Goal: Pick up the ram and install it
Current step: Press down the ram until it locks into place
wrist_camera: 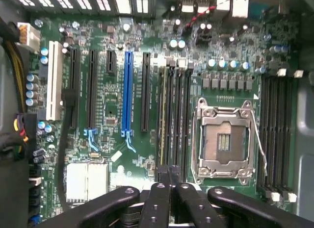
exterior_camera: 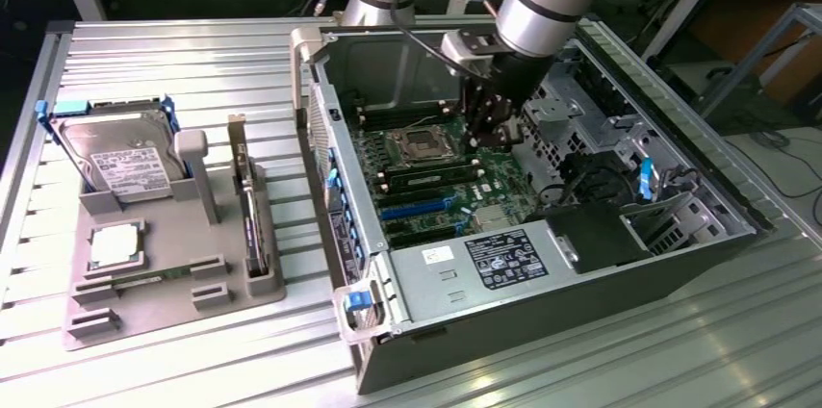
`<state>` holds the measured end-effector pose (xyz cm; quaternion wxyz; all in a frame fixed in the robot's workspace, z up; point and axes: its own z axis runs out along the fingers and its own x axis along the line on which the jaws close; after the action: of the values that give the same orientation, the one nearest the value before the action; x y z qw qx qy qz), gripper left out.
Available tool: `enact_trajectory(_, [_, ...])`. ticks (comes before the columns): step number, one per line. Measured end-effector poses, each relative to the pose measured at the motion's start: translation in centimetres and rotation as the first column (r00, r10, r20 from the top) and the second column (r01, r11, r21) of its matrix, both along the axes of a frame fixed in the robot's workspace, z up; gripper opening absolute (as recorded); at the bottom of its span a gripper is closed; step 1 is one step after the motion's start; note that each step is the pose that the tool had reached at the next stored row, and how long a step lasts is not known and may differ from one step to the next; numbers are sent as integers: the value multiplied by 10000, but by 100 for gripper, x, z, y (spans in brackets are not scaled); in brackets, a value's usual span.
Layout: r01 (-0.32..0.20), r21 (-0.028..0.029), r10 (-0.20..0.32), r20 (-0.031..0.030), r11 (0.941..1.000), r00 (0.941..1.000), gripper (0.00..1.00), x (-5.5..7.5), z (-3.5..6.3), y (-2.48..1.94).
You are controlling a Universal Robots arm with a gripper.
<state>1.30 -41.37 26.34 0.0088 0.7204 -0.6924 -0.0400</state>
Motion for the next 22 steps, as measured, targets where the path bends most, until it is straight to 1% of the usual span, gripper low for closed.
enact_trajectory(1, [6,-1,-6,0,10000,10000,10,23,-37,1])
enact_trajectory(6, [6,0,-6,-1,10000,10000,10,65,-151,1])
enact_trajectory(9, [6,-1,-6,-2,10000,10000,10,190,-195,-2])
enact_trajectory(10, [6,-1,-6,-3,10000,10000,10,204,-204,-1])
enact_trajectory(11, [6,-38,-6,-3,10000,10000,10,205,-225,-1])
enact_trajectory(12, [5,-39,-5,7,10000,10000,10,206,-240,-1])
enact_trajectory(16, [5,-59,-5,9,10000,10000,10,197,-316,-3])
enact_trajectory(17, [5,-58,-5,9,10000,10000,10,197,-323,-3])
enact_trajectory(18, [6,-39,-5,14,10000,10000,10,196,-306,0])
enact_trajectory(19, [7,-45,-7,13,10000,10000,10,183,-254,-1])
enact_trajectory(22, [6,-51,-6,13,10000,10000,10,66,-222,-2])
